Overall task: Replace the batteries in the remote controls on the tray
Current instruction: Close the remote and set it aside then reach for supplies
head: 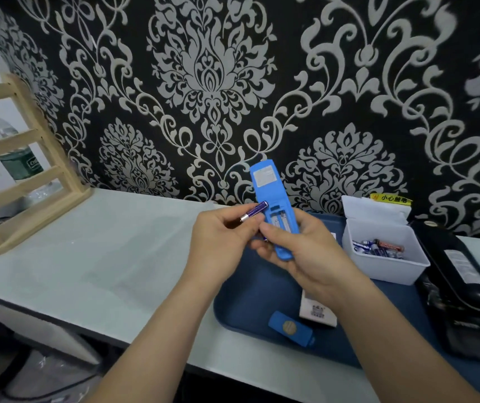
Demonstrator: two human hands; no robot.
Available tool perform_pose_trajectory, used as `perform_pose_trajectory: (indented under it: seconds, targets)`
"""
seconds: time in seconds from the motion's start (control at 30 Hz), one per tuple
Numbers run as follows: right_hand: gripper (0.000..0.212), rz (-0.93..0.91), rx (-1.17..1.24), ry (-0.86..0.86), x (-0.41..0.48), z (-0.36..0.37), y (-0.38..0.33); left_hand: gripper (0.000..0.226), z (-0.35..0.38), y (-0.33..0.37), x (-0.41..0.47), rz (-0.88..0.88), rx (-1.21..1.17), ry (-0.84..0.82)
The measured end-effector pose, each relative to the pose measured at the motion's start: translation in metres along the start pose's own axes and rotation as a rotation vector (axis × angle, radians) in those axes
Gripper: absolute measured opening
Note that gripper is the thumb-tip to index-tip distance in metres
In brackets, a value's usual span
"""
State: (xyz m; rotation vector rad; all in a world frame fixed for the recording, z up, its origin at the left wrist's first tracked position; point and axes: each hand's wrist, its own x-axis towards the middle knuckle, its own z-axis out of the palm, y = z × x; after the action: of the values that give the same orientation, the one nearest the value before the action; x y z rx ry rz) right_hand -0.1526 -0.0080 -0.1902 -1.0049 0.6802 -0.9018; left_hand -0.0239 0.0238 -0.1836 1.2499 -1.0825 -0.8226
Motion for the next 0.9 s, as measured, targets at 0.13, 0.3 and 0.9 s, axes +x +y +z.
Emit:
perform_pose_trajectory:
  seconds: [0.13, 0.3, 0.9]
  targets:
    - [0.025, -0.05, -0.129, 0.145, -0.005, -0.02, -0.008, 0.019, 0.015, -0.006, 0.004, 0.004, 0.078, -0.058]
    - [0.028, -0.079, -0.131, 0.157, -0.01, -0.032, -0.013, 0.03, 0.028, -0.005, 0.004, 0.016, 0.066, -0.166]
    - [0.024, 0.047, 0.418, 0.052, -0.007, -0.03, -0.018, 0.036, 0.029, -0.004, 0.001, 0.239, 0.383, -0.19]
